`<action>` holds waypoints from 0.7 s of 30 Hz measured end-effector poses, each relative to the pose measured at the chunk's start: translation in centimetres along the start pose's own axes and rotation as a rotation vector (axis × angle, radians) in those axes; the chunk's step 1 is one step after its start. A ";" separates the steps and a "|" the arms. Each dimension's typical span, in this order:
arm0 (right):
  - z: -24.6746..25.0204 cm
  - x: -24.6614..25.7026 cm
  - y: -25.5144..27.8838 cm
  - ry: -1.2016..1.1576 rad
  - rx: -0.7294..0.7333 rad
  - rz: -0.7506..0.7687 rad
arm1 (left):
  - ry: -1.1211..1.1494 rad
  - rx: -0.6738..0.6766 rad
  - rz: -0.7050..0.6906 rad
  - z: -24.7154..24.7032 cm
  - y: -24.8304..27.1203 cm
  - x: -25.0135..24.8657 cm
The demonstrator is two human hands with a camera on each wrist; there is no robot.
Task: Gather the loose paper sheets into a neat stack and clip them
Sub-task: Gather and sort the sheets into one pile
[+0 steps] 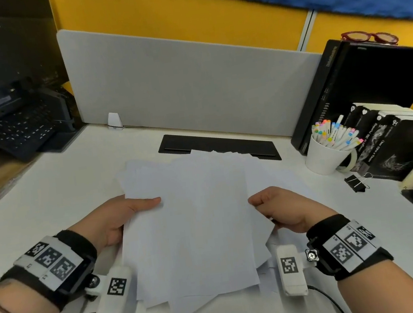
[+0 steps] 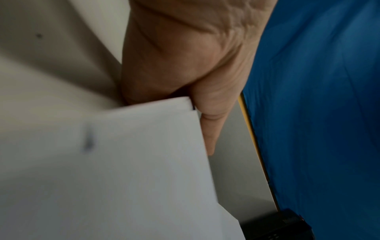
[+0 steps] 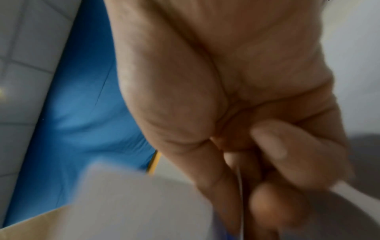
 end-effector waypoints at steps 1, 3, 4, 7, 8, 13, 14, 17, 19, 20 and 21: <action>-0.5 0.1 0.2 -0.002 0.053 -0.001 | 0.002 -0.012 -0.008 0.1 0.0 0.0; -0.9 0.4 0.4 -0.042 0.070 -0.012 | -0.009 -0.032 -0.026 0.3 -0.1 0.0; -0.5 0.6 0.4 -0.061 -0.004 -0.021 | -0.017 -0.042 -0.033 0.4 -0.2 0.0; 2.2 -0.5 -0.3 -0.085 -0.382 -0.115 | 0.000 -0.081 -0.049 0.7 -0.1 -0.1; 3.0 -1.2 -0.3 -0.117 -0.490 -0.164 | 0.016 -0.084 -0.051 0.7 0.0 -0.2; 4.9 -3.2 -0.9 -0.453 -0.617 -0.129 | 0.045 -0.053 -0.075 0.5 0.3 -0.9; 5.1 -2.8 -0.6 -0.483 -0.618 -0.088 | 0.046 -0.059 -0.081 0.5 0.2 -0.9; 5.8 -2.0 0.0 -0.458 -0.668 -0.006 | 0.047 -0.079 -0.083 0.7 -0.2 -0.5; 6.4 -2.2 0.0 -0.452 -0.765 0.010 | 0.041 -0.088 -0.052 1.0 -0.5 -0.1; 6.6 -2.5 0.1 -0.470 -0.835 -0.002 | 0.035 -0.088 -0.031 1.1 -0.6 0.1; 6.7 -2.9 0.2 -0.510 -0.895 -0.019 | 0.032 -0.083 -0.012 1.2 -0.6 0.1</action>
Point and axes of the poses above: each hand's wrist, its own y-axis away from the middle knuckle, its own z-axis out of the back of the hand, x = y × z, the point moved 5 cm from there along -y, towards the middle knuckle, and after that the axes turned 10 degrees about y, right-handed, at the moved point
